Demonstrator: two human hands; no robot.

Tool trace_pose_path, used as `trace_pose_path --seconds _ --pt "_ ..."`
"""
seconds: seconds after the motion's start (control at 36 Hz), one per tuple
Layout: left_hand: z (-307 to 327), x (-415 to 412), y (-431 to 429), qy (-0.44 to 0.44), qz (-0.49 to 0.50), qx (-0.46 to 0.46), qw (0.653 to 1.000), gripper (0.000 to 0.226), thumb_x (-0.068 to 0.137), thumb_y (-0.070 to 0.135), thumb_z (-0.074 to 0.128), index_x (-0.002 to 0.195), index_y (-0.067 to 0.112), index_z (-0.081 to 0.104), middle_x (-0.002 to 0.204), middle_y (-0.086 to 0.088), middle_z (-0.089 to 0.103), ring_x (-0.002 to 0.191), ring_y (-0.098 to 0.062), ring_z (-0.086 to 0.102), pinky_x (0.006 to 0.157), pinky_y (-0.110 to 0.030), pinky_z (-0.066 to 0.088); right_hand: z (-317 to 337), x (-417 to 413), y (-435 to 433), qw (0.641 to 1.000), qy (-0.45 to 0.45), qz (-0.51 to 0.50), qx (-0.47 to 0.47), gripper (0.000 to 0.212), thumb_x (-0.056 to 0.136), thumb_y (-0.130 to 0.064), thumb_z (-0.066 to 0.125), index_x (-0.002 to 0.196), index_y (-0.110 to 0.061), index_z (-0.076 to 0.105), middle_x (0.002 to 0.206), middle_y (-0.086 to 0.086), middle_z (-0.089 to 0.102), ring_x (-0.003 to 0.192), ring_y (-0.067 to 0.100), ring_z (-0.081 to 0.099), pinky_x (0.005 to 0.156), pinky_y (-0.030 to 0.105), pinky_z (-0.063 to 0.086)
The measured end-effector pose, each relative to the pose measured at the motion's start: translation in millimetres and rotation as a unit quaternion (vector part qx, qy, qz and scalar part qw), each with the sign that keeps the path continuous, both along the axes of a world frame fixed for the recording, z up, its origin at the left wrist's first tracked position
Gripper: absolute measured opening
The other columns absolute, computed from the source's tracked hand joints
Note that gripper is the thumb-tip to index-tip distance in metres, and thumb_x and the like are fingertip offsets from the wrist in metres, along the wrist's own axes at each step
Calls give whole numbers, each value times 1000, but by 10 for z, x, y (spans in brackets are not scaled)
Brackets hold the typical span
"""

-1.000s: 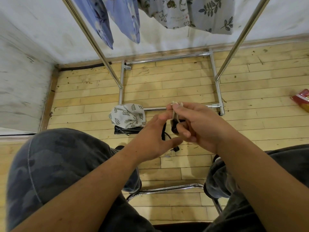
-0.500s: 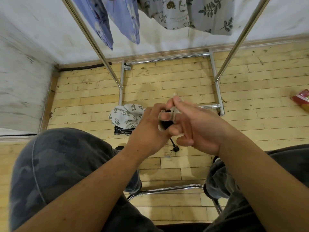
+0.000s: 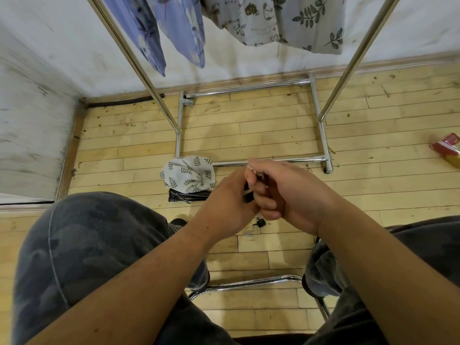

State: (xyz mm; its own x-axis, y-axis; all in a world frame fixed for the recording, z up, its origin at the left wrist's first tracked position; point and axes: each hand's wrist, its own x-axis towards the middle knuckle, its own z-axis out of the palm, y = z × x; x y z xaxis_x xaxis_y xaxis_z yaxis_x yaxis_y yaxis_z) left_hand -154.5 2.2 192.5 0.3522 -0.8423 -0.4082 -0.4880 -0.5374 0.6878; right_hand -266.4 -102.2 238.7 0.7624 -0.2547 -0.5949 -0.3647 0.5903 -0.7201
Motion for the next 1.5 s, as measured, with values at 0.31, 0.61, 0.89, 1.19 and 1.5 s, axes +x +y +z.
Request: trace_pose_path --seconds 0.31,0.61,0.89,1.19,1.5 --pt "12 28 1 -7 7 49 999 36 97 11 56 77 37 44 80 20 58 77 6 57 67 -9 40 32 6 75 997 19 -2 -68 31 103 -25 51 76 -11 60 64 3 45 52 14 39 48 30 25" --pt "-48 51 -20 -25 -12 64 998 13 92 19 63 104 16 63 95 -2 63 90 -24 63 81 -36 53 66 -14 67 992 12 69 -109 35 102 -21 49 70 -8 58 60 10 36 48 16 32 48 26 32" --pt "67 40 -33 11 -38 -9 999 10 96 38 50 92 41 59 87 9 65 80 -13 64 70 -37 56 81 28 63 949 62 84 -296 48 107 -42 48 73 -14 67 51 -17 56 43 -5 51 47 8 36" --pt "6 32 40 130 -50 8 990 22 105 20 40 100 23 62 88 15 72 87 -18 69 88 -43 57 44 52 106 973 62 61 -214 48 108 -47 44 78 -16 65 44 -16 48 46 13 40 60 38 43" --pt "-46 40 -79 -13 -32 54 998 36 103 3 45 75 27 43 74 10 46 68 -7 46 68 -15 48 19 23 162 980 25 71 -184 44 109 -41 44 78 -13 57 55 -3 33 47 9 31 51 29 37"
